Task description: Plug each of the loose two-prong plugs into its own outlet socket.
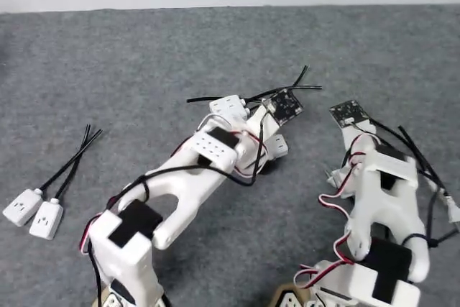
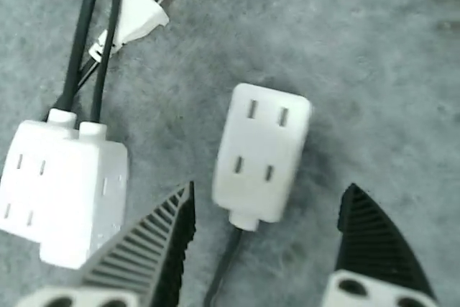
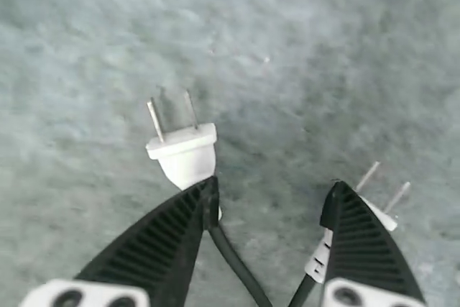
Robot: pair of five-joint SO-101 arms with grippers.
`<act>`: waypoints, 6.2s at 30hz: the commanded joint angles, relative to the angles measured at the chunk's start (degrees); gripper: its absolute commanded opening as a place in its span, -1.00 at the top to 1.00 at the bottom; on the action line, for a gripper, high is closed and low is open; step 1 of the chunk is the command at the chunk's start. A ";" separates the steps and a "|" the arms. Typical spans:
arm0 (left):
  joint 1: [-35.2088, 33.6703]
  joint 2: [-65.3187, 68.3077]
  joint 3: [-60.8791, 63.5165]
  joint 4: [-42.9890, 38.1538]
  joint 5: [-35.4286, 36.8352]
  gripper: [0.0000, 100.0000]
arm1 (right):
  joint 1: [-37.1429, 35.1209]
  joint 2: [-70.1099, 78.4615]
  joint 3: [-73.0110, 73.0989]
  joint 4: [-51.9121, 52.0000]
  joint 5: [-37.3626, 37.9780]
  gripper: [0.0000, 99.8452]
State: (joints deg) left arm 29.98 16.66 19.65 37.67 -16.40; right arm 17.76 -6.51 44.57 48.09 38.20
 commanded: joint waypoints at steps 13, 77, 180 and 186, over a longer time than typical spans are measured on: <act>-2.64 2.90 -6.64 -1.85 -3.60 0.39 | 3.21 -1.36 -7.30 3.12 -0.79 0.50; -54.07 -26.46 -24.40 55.47 -26.20 0.97 | 7.78 15.78 -15.65 -0.66 7.38 0.50; -39.38 -26.90 2.07 25.41 -4.04 0.38 | 8.66 13.14 -40.79 28.79 10.73 0.98; -28.75 -26.46 3.21 21.71 1.76 0.38 | 15.96 13.23 -48.18 31.43 16.88 0.98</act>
State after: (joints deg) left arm -5.45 -8.22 22.81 62.46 -17.98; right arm 30.15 7.03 1.85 78.68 52.62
